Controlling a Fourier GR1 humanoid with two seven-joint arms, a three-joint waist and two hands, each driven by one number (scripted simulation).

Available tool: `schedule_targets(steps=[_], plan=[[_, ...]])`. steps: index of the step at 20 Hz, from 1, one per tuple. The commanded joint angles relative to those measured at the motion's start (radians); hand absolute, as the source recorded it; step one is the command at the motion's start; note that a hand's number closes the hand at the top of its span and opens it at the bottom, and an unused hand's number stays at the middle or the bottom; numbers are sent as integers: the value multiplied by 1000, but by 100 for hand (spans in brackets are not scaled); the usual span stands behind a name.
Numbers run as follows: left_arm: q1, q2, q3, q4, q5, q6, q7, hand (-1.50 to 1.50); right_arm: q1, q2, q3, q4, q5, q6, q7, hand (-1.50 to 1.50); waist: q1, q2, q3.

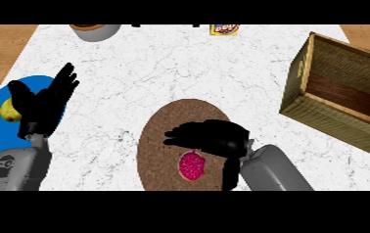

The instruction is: Pick the cupcake from the placemat and place it in the basket

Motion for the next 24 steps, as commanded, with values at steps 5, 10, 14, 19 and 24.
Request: schedule_targets(steps=[5,10,14,19,24], plan=[[-28,-42,13,72,-53,6,-49,0,71,50,55,-13,120,-82,35,-150,-2,1,0],[-2,-17,39,-29,-43,-27,33,0,48,50,49,40,176,-98,-7,-150,0,0,0],[-9,-11,62,15,-26,-45,-6,0,32,-9,102,4,238,-113,-50,150,-2,0,0],[35,-45,38,-60,-55,-36,9,0,117,38,155,72,296,-252,-62,150,0,-1,0],[55,-104,5,-81,-99,16,21,0,33,96,181,98,283,-195,15,150,4,0,0]])
